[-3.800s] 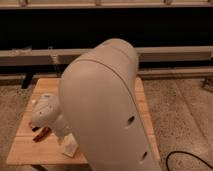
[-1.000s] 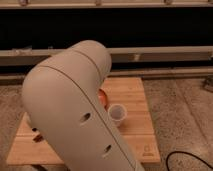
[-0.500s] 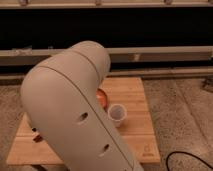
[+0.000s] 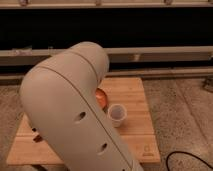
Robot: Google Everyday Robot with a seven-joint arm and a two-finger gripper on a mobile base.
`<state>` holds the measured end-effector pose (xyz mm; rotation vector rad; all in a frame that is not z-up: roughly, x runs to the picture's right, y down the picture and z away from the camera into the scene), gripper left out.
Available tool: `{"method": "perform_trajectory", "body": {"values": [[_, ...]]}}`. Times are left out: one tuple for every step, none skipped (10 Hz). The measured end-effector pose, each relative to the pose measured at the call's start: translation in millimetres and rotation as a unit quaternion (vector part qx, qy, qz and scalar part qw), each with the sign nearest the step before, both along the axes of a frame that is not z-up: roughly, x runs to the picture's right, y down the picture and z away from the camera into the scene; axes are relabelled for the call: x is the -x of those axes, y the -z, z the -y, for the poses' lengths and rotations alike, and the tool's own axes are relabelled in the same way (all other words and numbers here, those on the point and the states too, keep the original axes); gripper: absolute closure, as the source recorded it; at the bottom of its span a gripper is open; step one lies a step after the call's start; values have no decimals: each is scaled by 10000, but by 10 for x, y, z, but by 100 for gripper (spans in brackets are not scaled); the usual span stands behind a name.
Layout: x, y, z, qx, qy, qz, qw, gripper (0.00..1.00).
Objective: Place the white sponge in the ceramic cup
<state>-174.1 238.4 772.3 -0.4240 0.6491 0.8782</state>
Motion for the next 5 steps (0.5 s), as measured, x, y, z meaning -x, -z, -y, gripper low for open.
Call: {"method": "perform_trajectory", "body": {"values": [[16,-35,-15,32,-49,12,10000,20],[46,-61,-32,76,-70,47,9999,20],[65,-98,-51,136,-102,78,9998,20],[60,-142,-66,199,-135,80,9997,20],[65,-180,-86,275,-162,103,9994,20]]}}
